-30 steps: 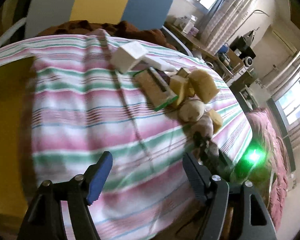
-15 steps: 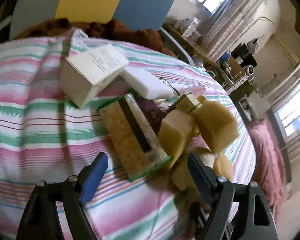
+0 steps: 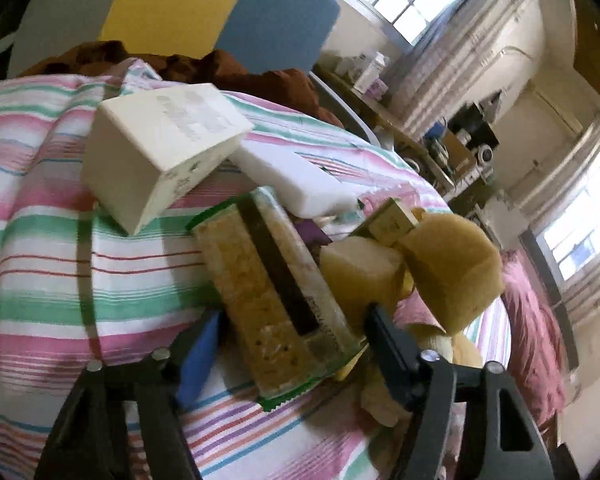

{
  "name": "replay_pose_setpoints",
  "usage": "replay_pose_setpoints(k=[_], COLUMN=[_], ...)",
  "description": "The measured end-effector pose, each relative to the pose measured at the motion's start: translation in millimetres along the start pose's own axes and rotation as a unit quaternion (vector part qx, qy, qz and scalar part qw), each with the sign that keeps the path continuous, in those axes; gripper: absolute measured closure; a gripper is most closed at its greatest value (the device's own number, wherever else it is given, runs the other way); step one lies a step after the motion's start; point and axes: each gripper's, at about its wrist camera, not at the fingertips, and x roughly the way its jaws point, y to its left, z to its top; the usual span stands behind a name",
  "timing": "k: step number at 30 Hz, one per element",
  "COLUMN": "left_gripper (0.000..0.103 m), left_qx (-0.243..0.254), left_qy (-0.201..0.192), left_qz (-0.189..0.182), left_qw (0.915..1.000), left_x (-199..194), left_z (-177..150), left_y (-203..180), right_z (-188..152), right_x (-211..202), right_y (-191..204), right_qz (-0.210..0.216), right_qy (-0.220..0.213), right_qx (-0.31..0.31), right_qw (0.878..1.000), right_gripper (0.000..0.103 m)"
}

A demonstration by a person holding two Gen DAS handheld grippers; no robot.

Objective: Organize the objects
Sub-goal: 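Grasp the snack package with the left tool while the right tool holds the sock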

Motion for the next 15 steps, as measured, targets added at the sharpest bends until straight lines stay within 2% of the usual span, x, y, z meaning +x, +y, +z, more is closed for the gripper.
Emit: replay_pose_setpoints(k=[1, 2, 5, 10, 15], left_gripper=[0.041, 0.042, 0.043, 0.044, 0.044], left_qx=[0.001, 0.002, 0.002, 0.016, 0.008], left_qy=[0.000, -0.001, -0.010, -0.025, -0.046], left_qz=[0.004, 0.004, -0.010, 0.004, 0.006], left_qw=[1.0000, 1.0000, 0.9999, 0.9995, 0.9989], left_x=[-1, -2, -5, -19, -40], left_z=[1, 1, -3, -18, -34], left_y=[1, 2, 7, 6, 16], right_z=[0, 0, 0, -1, 0], right_x=[0, 1, 1, 0, -1], right_y=[0, -1, -1, 0, 1], right_qz=[0.000, 0.000, -0.001, -0.004, -0.009], right_qy=[0.000, 0.000, -0.001, -0.003, -0.006], right_qx=[0.000, 0.000, -0.001, -0.003, -0.008], right_qw=[1.000, 1.000, 1.000, 1.000, 1.000], right_gripper=[0.066, 0.066, 0.066, 0.066, 0.067])
